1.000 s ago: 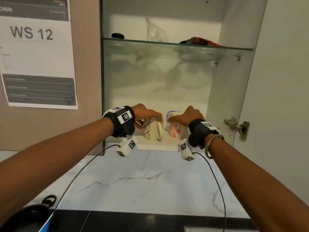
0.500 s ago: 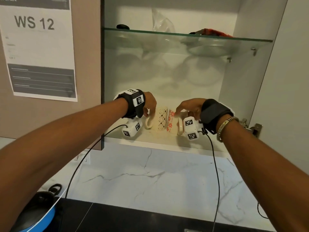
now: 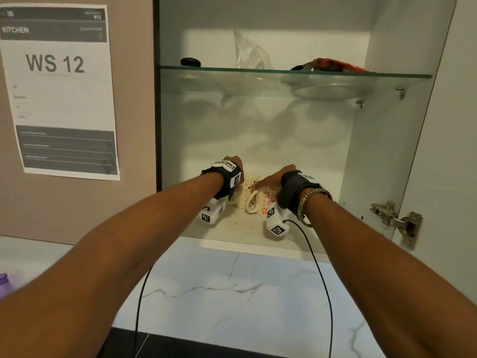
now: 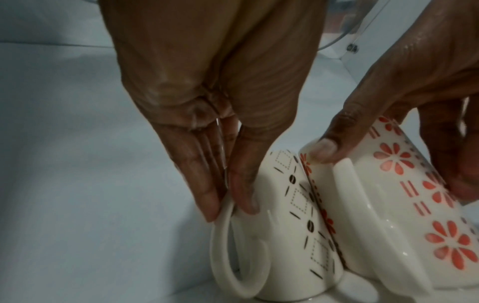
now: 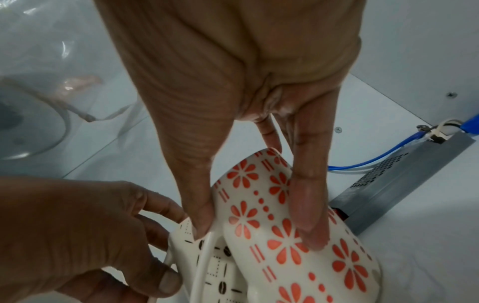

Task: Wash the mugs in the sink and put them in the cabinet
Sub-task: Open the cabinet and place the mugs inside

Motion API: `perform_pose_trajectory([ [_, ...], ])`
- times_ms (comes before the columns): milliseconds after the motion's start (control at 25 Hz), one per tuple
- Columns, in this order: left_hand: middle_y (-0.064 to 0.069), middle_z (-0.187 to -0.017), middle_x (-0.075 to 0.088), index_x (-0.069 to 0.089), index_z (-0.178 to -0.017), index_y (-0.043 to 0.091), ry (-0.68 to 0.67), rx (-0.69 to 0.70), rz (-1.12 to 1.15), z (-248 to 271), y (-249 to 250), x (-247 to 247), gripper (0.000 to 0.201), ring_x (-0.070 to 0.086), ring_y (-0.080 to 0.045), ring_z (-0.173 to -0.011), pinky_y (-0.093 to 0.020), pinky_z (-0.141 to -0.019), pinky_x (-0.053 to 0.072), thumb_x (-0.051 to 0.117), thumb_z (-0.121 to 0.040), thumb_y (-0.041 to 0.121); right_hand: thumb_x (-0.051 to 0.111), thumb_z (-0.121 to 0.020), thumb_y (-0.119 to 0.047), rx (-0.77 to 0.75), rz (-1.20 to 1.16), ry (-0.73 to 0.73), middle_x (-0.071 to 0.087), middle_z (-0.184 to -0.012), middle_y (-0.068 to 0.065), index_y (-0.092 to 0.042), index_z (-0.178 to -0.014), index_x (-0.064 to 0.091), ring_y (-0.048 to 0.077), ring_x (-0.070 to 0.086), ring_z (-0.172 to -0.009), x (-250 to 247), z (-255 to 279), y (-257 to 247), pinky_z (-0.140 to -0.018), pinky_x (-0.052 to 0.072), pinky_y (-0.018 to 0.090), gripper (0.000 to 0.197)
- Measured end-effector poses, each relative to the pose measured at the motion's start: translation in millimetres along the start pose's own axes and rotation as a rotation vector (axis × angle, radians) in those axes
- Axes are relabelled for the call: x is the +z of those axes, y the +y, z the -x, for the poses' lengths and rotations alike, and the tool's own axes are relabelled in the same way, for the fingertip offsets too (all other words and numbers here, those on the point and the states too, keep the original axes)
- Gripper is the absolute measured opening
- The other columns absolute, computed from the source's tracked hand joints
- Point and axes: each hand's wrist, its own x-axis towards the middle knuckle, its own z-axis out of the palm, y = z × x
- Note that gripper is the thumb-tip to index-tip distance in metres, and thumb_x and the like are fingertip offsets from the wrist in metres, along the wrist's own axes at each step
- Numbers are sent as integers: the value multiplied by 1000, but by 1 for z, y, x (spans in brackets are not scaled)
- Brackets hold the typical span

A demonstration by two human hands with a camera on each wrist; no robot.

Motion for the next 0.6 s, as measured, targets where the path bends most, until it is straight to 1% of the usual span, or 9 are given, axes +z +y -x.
perform_pose_trajectory([
  [80, -12, -100, 77, 72, -109, 8, 17, 5, 4, 4, -1, 0, 30, 76, -27, -82, -42, -82, 65, 78, -79, 7, 90, -72, -55, -25, -7, -47, 72, -123, 10, -14, -127, 68, 26, 72, -109, 3, -1, -1, -102, 57, 41, 72],
  [160, -13, -102, 76, 71, -112, 7, 4, 8, -12, 7, -4, 1, 33, 74, -27, -82, -42, -83, 64, 76, -79, 7, 86, -75, -56, -54, -40, -52, 75, -117, 9, -13, -118, 71, 27, 73, -105, 4, 2, -1, -101, 57, 42, 62],
  [200, -12, -103, 75, 69, -115, 7, 0, 6, -19, 11, -4, 1, 36, 73, -28, -84, -42, -84, 64, 76, -80, 8, 85, -78, -55, -58, -56, -55, 75, -118, 10, -13, -118, 72, 28, 73, -107, 2, 5, 0, -102, 57, 42, 59],
  [320, -10, -109, 70, 64, -124, 7, 10, 5, -18, 24, -5, 0, 43, 70, -30, -90, -41, -90, 61, 77, -84, 13, 73, -94, -44, -73, -26, -113, 66, -136, 11, -7, -135, 63, 30, 64, -125, -4, 24, -3, -111, 49, 40, 56],
  [360, -10, -111, 68, 62, -127, 7, -8, -9, 3, 29, -4, -2, 46, 68, -29, -90, -40, -91, 60, 78, -85, 15, 69, -98, -41, -71, -41, -124, 62, -140, 11, -6, -139, 60, 30, 61, -127, -6, 29, -2, -111, 47, 38, 55],
  [440, -10, -118, 65, 58, -133, 7, -25, -4, -12, 31, -3, 0, 52, 63, -31, -94, -38, -91, 57, 78, -87, 21, 70, -98, -37, -63, -57, -117, 61, -141, 13, -4, -139, 59, 29, 60, -117, -8, 32, 0, -104, 48, 38, 53],
  [520, -10, -126, 64, 56, -135, 6, -41, 6, -43, 32, -3, 3, 55, 59, -30, -95, -35, -85, 51, 78, -88, 26, 76, -94, -31, -64, -127, -75, 61, -140, 16, -3, -137, 59, 28, 60, -110, -6, 29, 2, -93, 53, 35, 54],
  [560, -10, -124, 64, 57, -134, 6, -31, 13, -56, 33, -3, 4, 55, 57, -29, -92, -34, -81, 49, 79, -88, 26, 76, -94, -30, -79, -136, -63, 60, -142, 16, -2, -138, 58, 28, 61, -113, -5, 26, 2, -92, 54, 35, 55],
  [600, -10, -121, 65, 58, -133, 6, -36, 6, -60, 35, -2, 2, 55, 56, -29, -90, -33, -79, 48, 79, -87, 26, 75, -95, -31, -78, -101, -61, 60, -142, 15, -2, -139, 58, 29, 62, -120, -3, 25, 0, -98, 54, 35, 55],
])
